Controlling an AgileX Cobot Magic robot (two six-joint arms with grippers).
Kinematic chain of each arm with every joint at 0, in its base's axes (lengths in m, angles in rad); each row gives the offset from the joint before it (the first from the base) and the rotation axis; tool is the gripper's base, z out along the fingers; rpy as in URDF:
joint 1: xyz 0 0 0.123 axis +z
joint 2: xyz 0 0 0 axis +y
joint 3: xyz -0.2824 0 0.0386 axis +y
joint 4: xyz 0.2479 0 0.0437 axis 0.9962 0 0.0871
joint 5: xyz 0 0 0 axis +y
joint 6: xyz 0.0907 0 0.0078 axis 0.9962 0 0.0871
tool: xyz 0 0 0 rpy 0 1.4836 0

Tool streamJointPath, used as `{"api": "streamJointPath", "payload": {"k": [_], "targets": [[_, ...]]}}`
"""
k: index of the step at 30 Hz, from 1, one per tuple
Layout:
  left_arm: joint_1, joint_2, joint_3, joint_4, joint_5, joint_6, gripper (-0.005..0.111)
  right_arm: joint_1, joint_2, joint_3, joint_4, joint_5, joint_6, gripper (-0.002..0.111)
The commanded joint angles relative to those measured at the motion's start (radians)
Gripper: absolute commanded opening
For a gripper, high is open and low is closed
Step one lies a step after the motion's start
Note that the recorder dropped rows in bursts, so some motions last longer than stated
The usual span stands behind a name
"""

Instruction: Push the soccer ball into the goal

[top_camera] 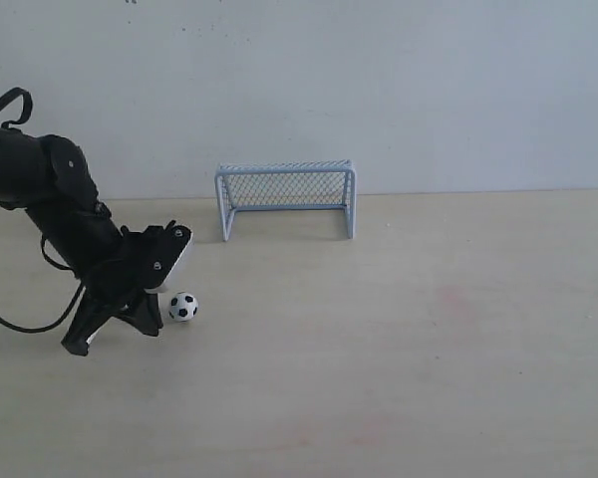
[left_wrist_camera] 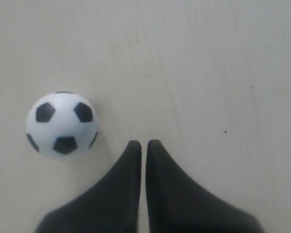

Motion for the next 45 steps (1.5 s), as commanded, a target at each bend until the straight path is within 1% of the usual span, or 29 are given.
{"api": "streamJointPath", "payload": {"k": [1,2,3,4,5,6,8,10,11,12,15,16,19,21,25,30,32,34,37,40,42,44,45], "targets": [[-0.025,0.008,-0.019,-0.175,-0.159,0.022,0.004,-0.004,-0.005,-0.001,0.0,-0.007,-0.004,0.0],[-0.035,0.01,-0.039,-0.318,-0.245,0.043,0.004,-0.004,-0.005,-0.001,0.0,-0.007,-0.004,0.0],[-0.048,0.01,-0.071,-0.516,-0.321,0.084,0.004,-0.004,-0.005,-0.001,0.0,-0.007,-0.004,0.0],[-0.059,-0.002,-0.101,-0.663,-0.357,0.116,0.004,-0.004,-0.005,-0.001,0.0,-0.007,-0.004,0.0],[-0.072,-0.03,-0.134,-0.771,-0.366,0.14,0.004,-0.004,-0.005,-0.001,0.0,-0.007,-0.004,0.0],[-0.081,-0.074,-0.155,-0.815,-0.366,0.147,0.004,-0.004,-0.005,-0.001,0.0,-0.007,-0.004,0.0],[-0.09,-0.176,-0.168,-0.804,-0.377,0.147,0.004,-0.004,-0.005,-0.001,0.0,-0.007,-0.004,0.0],[-0.088,-0.27,-0.168,-0.766,-0.421,0.072,0.004,-0.004,-0.005,-0.001,0.0,-0.007,-0.004,0.0],[-0.077,-0.317,-0.168,-0.742,-0.411,0.015,0.004,-0.004,-0.005,-0.001,0.0,-0.007,-0.004,0.0],[-0.067,-0.362,-0.165,-0.708,-0.381,-0.036,0.004,-0.004,-0.005,-0.001,0.0,-0.007,-0.004,0.0],[-0.046,-0.462,-0.148,-0.605,-0.278,-0.093,0.004,-0.004,-0.005,-0.001,0.0,-0.007,-0.004,0.0],[-0.04,-0.491,-0.138,-0.576,-0.265,-0.12,0.004,-0.004,-0.005,-0.001,0.0,-0.007,-0.004,0.0],[-0.02,-0.556,-0.103,-0.461,-0.242,-0.269,0.004,-0.004,-0.005,-0.001,0.0,-0.007,-0.004,0.0],[0.0,-0.593,-0.074,-0.394,-0.2,-0.329,0.004,-0.004,-0.005,-0.001,0.0,-0.007,-0.004,0.0],[0.035,-0.654,-0.003,-0.396,-0.136,-0.389,0.004,-0.004,-0.005,-0.001,0.0,-0.007,-0.004,0.0],[0.05,-0.741,0.107,-0.401,-0.132,-0.579,0.004,-0.004,-0.005,-0.001,0.0,-0.007,-0.004,0.0],[0.05,-0.775,0.148,-0.423,-0.132,-0.645,0.004,-0.004,-0.005,-0.001,0.0,-0.007,-0.004,0.0],[0.05,-0.818,0.193,-0.516,-0.127,-0.673,0.004,-0.004,-0.005,-0.001,0.0,-0.007,-0.004,0.0],[0.05,-0.892,0.269,-0.659,-0.088,-0.668,0.004,-0.004,-0.005,-0.001,0.0,-0.007,-0.004,0.0],[0.05,-0.99,0.362,-0.772,-0.034,-0.63,0.004,-0.004,-0.005,-0.001,0.0,-0.007,-0.004,0.0],[0.05,-1.064,0.424,-0.819,0.006,-0.6,0.004,-0.004,-0.005,-0.001,0.0,-0.007,-0.004,0.0],[0.05,-1.124,0.472,-0.85,0.019,-0.588,0.004,-0.004,-0.005,-0.001,0.0,-0.007,-0.004,0.0],[0.05,-1.167,0.506,-0.892,0.021,-0.59,0.004,-0.004,-0.005,-0.001,0.0,-0.007,-0.004,0.0]]}}
